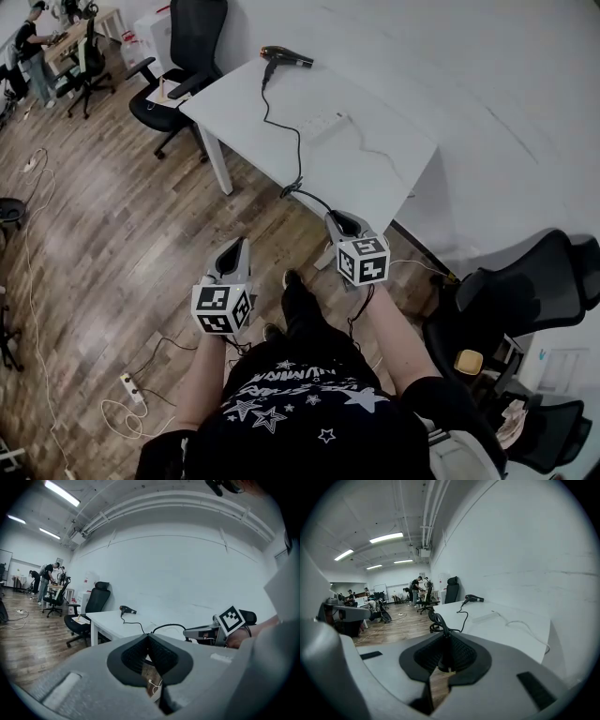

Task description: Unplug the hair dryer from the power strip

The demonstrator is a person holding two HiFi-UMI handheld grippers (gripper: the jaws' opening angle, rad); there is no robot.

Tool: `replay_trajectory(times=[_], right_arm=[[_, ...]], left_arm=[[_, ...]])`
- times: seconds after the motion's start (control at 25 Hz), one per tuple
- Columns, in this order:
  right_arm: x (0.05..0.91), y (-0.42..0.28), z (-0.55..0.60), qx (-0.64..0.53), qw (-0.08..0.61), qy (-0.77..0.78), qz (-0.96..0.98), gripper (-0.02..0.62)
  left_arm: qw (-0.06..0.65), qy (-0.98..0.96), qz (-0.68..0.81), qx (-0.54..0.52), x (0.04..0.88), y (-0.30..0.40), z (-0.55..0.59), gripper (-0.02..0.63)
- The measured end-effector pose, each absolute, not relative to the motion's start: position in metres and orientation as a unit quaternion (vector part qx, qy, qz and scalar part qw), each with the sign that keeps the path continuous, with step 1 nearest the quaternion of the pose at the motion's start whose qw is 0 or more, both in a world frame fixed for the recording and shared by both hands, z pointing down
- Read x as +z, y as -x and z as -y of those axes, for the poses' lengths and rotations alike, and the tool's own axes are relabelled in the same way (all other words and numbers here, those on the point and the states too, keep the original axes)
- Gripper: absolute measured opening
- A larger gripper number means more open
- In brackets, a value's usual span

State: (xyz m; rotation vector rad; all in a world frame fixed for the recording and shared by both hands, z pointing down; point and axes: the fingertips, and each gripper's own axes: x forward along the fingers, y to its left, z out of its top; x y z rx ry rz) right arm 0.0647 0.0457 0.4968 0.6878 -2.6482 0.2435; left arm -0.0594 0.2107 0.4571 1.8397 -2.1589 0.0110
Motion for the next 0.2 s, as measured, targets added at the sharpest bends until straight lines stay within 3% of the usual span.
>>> replay_trajectory(times=[0.2], right_arm=[[0.4957,-0.0635,-0.0497,0.083,0.194,-0.241,0.947,0.051]], left_arm=[[0.144,-0.647,0.749,0.000,0.4512,0.0582,-0.2107,0.008]])
